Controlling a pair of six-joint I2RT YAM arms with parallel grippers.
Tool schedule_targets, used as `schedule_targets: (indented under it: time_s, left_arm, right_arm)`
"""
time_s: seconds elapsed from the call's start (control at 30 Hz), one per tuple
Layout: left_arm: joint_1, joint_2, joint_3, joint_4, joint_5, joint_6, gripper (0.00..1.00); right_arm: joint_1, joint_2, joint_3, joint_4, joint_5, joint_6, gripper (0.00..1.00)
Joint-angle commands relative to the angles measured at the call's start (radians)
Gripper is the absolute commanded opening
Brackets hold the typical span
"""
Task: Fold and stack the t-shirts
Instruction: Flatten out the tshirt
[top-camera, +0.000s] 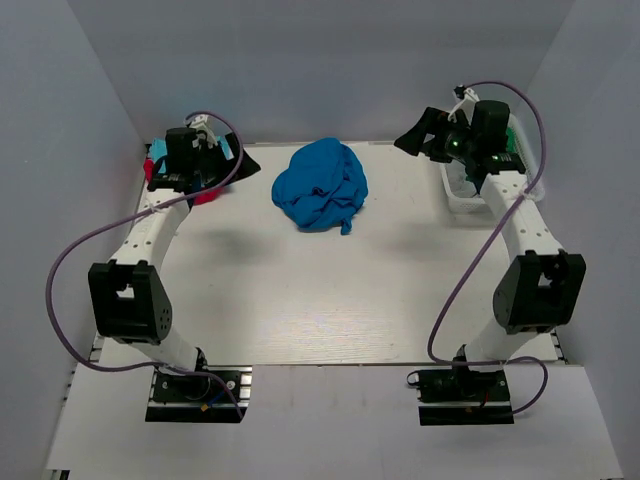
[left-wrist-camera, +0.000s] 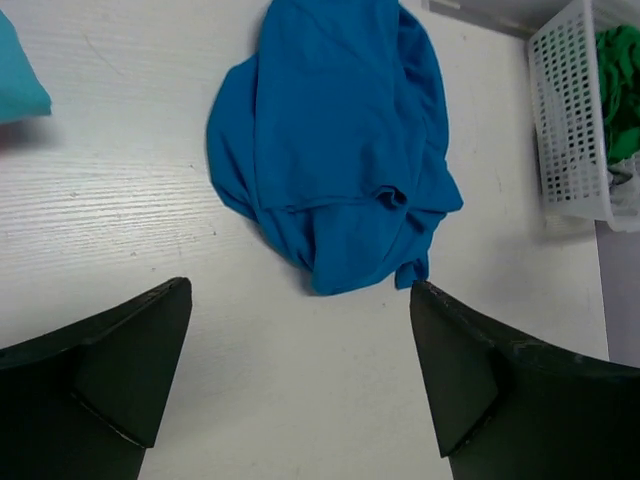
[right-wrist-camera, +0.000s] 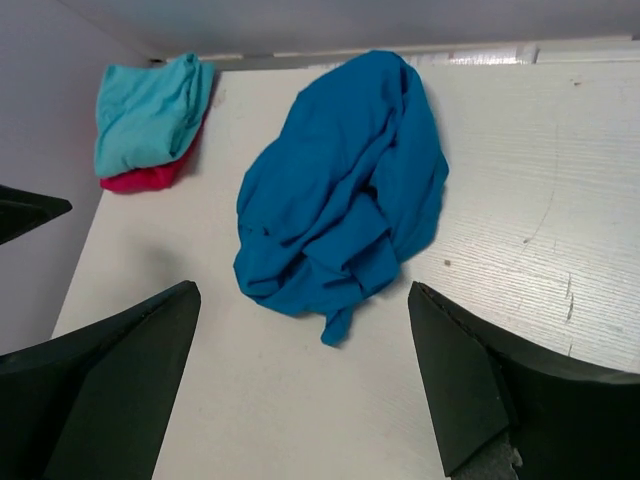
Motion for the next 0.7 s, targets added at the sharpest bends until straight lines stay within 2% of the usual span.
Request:
schedule_targets:
  time_s: [0.0,0.1,0.13,0.2,0.23,0.27,0.37,0.5,0.63,0.67]
  left_arm:
    - [-0.006,0.082,0.043,-0.025,0.037,0.019,1.0]
    - [-0.006,0.219,0.17,-0.127,-0.011,0.028,1.0]
    - [-0.006,0.329,0.215,-0.153,-0.011,0.04,1.0]
    - [-0.018,0.44,0.354,-0.205,-0.011,0.051,1.0]
    - [-0.018,0.492,0.408,-0.227,-0.011,0.051,1.0]
    - [-0.03,0.593,0.521,-0.279,-0.02,0.062,1.0]
    - [-0.054,0.695,0.663,-0.339,-0.126,0.074,1.0]
    - [-0.064,0.762,0.663,-0.315,-0.183,0.074,0.95]
    - [-0.085,0.805,0.694,-0.296,-0.16,0.063,0.92]
    - [-0.099,0.819,0.694,-0.296,-0.16,0.054,0.9]
  right_arm:
    - [0.011,0.061,0.084,-0.081,-0.031,-0.047,0.9]
    - [0.048,0.127,0.104,-0.056,0.027,-0.146,0.9]
    - [0.059,0.18,0.184,-0.117,0.175,-0.165,0.9]
    - [0.109,0.28,0.261,-0.172,0.253,-0.267,0.9]
    - [0.144,0.344,0.379,-0.229,0.312,-0.286,0.9]
    - [0.155,0.374,0.406,-0.228,0.316,-0.342,0.9]
    - [0.215,0.494,0.502,-0.175,0.38,-0.37,0.9]
    - [0.255,0.624,0.593,-0.092,0.485,-0.383,0.9]
    - [0.269,0.681,0.608,-0.022,0.488,-0.291,0.9]
    - [0.269,0.684,0.608,0.003,0.533,-0.283,0.9]
